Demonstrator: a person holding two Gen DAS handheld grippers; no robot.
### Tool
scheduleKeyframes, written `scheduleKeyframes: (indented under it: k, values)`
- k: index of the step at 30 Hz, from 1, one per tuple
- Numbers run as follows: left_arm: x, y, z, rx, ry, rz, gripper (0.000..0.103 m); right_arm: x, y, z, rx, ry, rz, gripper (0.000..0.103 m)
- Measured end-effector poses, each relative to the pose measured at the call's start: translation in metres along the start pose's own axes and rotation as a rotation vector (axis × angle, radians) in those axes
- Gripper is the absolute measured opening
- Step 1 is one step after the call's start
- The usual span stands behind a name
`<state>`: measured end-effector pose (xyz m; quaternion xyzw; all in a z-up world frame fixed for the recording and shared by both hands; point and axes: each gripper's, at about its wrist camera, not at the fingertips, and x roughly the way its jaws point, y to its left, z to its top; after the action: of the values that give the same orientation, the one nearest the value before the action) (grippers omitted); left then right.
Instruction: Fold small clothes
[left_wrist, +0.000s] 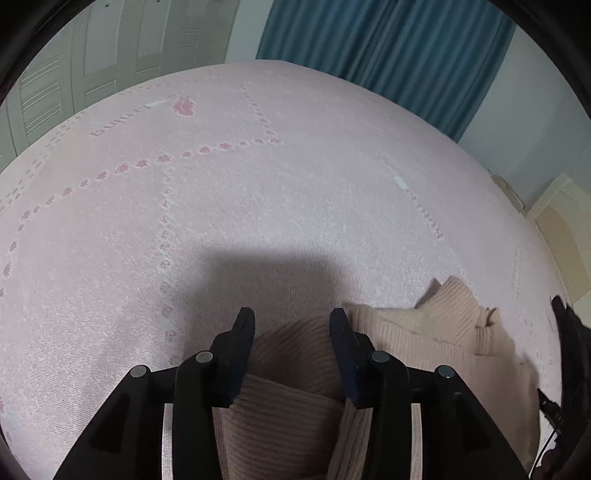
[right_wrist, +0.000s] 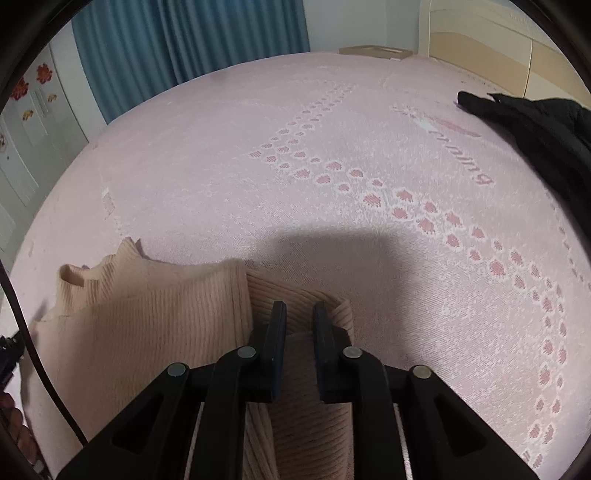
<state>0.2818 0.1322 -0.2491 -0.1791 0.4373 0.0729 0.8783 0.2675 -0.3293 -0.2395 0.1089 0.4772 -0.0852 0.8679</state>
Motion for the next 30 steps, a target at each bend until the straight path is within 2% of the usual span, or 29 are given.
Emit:
scheduleKeyframes:
  k: [4,6,7,11,13,16,19,20,23,26,30]
  values:
    - [0.006,-0.008,-0.004,0.037,0.010,0.043,0.040,0.005,0.009,-0.003,-0.042,0.009,-0.048,0.016]
    - [0.003,-0.008,-0.005,0.041,-0.003,0.044,0.033,0.003,0.013,-0.003,-0.061,-0.001,-0.059,0.017]
    - [0.001,-0.008,-0.005,0.038,-0.013,0.035,0.024,0.000,0.013,-0.003,-0.063,-0.013,-0.047,0.019]
    - [-0.003,-0.007,-0.005,0.036,-0.035,0.025,0.016,-0.015,0.008,-0.001,-0.037,-0.074,0.007,0.025]
    - [-0.008,-0.008,-0.005,0.030,-0.056,0.019,0.016,-0.021,0.004,0.001,-0.016,-0.102,0.019,0.030]
    - [-0.015,-0.006,-0.001,0.006,-0.088,-0.006,0.016,-0.023,-0.002,0.004,0.023,-0.112,0.048,0.030]
    - [-0.024,-0.001,0.001,-0.033,-0.109,-0.066,0.016,-0.022,-0.004,0.005,0.034,-0.101,0.073,0.030]
    - [-0.026,-0.001,0.001,-0.040,-0.109,-0.090,0.020,-0.023,-0.002,0.005,0.027,-0.102,0.084,0.030]
    - [-0.026,-0.005,0.001,-0.032,-0.101,-0.140,0.031,-0.023,0.007,0.003,-0.011,-0.095,0.118,0.030]
    - [-0.022,-0.017,-0.001,0.019,-0.079,-0.137,0.031,-0.016,0.022,-0.002,-0.071,-0.064,0.089,0.031]
    - [-0.007,-0.032,-0.006,0.082,-0.002,-0.113,0.031,-0.006,0.035,-0.007,-0.130,-0.033,0.036,0.030]
